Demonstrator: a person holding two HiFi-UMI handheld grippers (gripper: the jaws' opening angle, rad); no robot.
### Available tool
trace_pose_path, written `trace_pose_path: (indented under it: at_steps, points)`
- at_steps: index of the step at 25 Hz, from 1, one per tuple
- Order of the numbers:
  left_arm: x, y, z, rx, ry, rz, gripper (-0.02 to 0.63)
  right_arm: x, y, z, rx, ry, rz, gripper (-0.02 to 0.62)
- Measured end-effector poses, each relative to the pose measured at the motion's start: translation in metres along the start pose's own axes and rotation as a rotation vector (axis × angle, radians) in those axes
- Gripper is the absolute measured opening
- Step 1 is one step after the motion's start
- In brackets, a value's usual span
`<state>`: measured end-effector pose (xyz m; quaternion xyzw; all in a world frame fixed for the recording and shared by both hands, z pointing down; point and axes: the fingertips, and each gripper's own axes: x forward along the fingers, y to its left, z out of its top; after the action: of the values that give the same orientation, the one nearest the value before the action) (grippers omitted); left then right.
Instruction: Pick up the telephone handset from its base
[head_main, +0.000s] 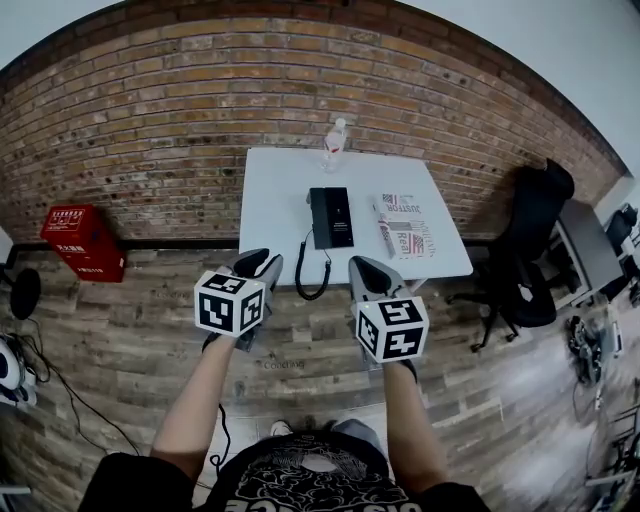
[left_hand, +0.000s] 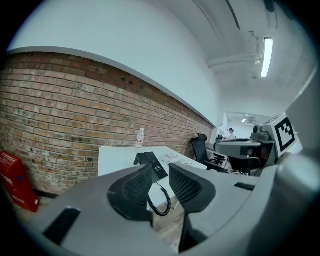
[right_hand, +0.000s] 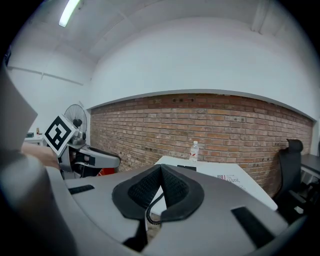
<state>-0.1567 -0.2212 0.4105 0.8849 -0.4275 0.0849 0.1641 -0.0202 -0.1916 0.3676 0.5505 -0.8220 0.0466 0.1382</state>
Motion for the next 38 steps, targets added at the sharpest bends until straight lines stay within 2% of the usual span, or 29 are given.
trace_pose_path:
  at_steps: [13, 19, 26, 38]
  points:
    - [0.055, 0.006, -0.002, -0.029, 0.03, -0.039, 0.156, 0.035, -0.039, -0.008, 0.029, -0.023, 0.008, 0.0]
    - [0.104, 0.012, 0.006, -0.089, 0.031, -0.091, 0.184, 0.071, -0.074, -0.007, 0.033, -0.023, 0.036, 0.0]
    - [0.166, 0.031, 0.013, -0.155, 0.029, -0.117, 0.187, 0.116, -0.12, -0.009, 0.042, -0.012, 0.063, 0.0]
    - [0.252, 0.072, -0.021, -0.407, 0.113, -0.23, 0.187, 0.188, -0.163, -0.022, 0.051, 0.041, 0.137, 0.0]
